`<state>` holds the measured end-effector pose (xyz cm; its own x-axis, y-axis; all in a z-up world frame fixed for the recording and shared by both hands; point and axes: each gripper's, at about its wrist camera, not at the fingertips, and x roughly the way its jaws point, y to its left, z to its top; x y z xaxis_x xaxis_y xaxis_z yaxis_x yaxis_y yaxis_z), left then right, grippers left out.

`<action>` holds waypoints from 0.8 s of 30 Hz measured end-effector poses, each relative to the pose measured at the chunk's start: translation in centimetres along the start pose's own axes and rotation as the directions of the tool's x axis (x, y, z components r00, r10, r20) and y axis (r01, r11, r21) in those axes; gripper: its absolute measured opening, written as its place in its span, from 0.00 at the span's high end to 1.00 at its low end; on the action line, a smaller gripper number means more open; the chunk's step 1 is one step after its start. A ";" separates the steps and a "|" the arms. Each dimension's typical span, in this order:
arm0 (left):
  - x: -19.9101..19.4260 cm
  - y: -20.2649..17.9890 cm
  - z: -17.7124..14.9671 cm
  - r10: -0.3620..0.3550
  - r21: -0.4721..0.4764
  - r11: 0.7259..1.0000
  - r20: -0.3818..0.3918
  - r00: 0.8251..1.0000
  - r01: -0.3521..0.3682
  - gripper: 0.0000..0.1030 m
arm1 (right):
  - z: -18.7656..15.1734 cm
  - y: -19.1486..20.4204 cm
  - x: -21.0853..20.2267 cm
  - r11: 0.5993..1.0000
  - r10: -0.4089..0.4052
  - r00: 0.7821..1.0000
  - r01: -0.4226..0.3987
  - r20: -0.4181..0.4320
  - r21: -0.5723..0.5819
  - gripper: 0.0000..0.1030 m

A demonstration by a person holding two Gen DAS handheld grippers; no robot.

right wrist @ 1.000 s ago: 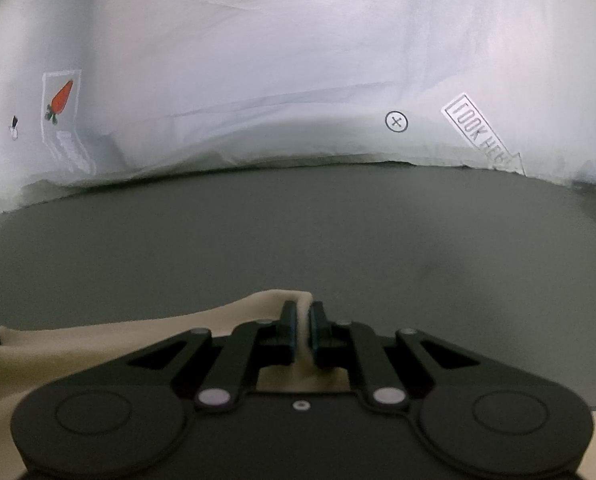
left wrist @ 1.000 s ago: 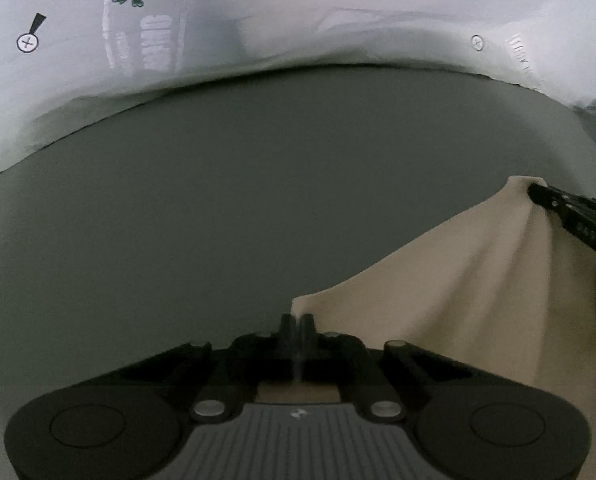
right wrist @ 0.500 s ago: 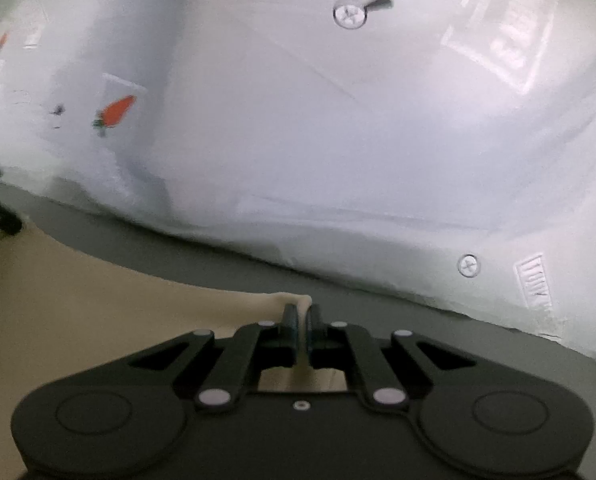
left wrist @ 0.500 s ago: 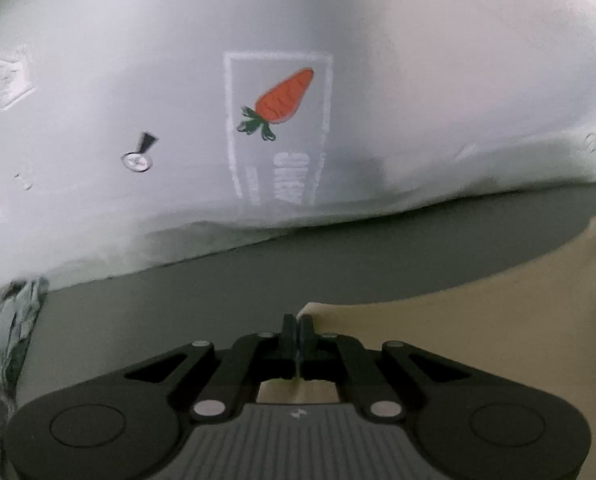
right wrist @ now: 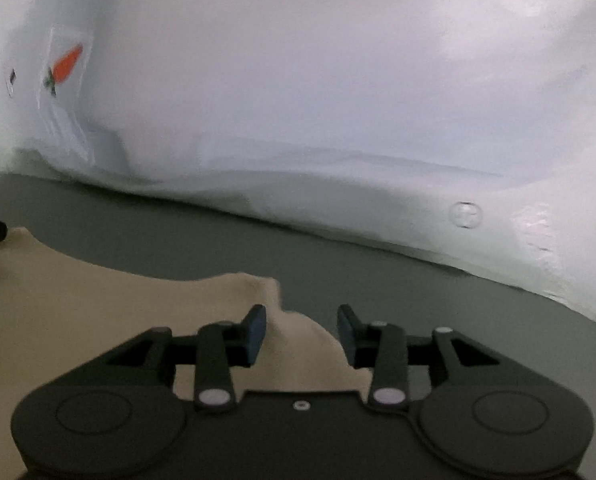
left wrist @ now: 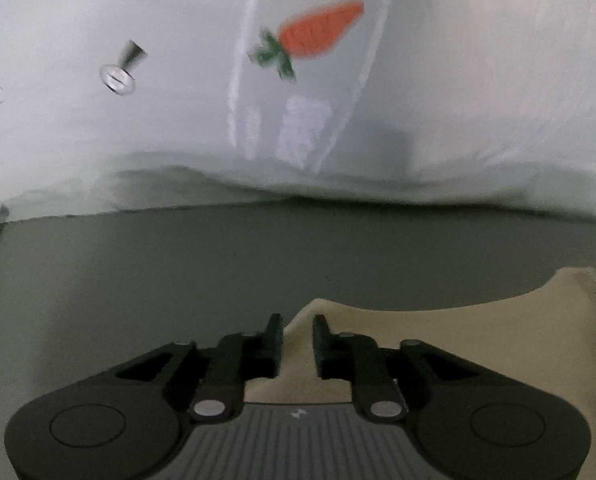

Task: Fold clothes
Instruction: 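Lift the beige sweater with both tools and lay it flat on the table, then open both tools and release the spread beige sweater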

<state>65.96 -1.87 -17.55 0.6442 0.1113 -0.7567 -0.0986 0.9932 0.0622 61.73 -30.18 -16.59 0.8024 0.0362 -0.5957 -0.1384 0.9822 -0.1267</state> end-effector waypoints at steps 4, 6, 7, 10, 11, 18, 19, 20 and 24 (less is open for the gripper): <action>-6.5 1.7 -3.1 -0.036 -0.022 0.999 0.049 0.998 0.037 0.63 | -4.0 -2.3 -6.9 0.994 0.005 0.999 0.000 -0.044 0.105 0.57; -9.6 2.5 -5.9 -0.039 -0.026 0.999 0.038 0.999 0.040 0.63 | -6.9 -2.5 -10.1 0.991 0.012 0.995 0.002 -0.102 0.137 0.57; -11.3 3.0 -7.9 -0.033 -0.039 0.999 0.021 0.999 0.034 0.62 | -8.6 -2.8 -11.8 0.986 0.026 0.991 -0.005 -0.130 0.166 0.58; -15.5 4.5 -14.4 -0.043 -0.084 0.996 -0.051 0.998 0.039 0.57 | -13.5 -2.5 -17.0 0.966 0.083 0.976 -0.030 -0.200 0.255 0.58; -16.6 5.0 -16.5 -0.041 -0.096 0.995 -0.079 0.996 0.033 0.56 | -14.9 -2.2 -18.5 0.963 0.093 0.972 -0.032 -0.217 0.267 0.58; -22.2 6.4 -28.1 -0.047 -0.236 0.972 -0.252 0.967 -0.015 0.56 | -21.3 -0.6 -25.0 0.953 0.099 0.958 -0.013 -0.269 0.304 0.80; -22.4 6.4 -28.9 -0.047 -0.242 0.970 -0.259 0.965 -0.018 0.57 | -21.6 -0.3 -25.1 0.953 0.095 0.959 -0.010 -0.267 0.302 0.87; -22.5 6.3 -29.6 -0.041 -0.237 0.971 -0.260 0.965 -0.023 0.59 | -21.5 0.0 -25.1 0.956 0.089 0.960 -0.006 -0.266 0.295 0.89; -23.4 5.9 -30.7 -0.010 -0.192 0.980 -0.282 0.959 -0.046 0.70 | -21.3 0.7 -25.2 0.961 0.066 0.958 0.014 -0.278 0.276 0.95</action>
<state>27.02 0.28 -19.43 0.4055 0.0869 -0.9099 -0.2722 0.9618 -0.0294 29.06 -34.36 -18.54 0.5980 0.0486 -0.8000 0.0379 0.9953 0.0887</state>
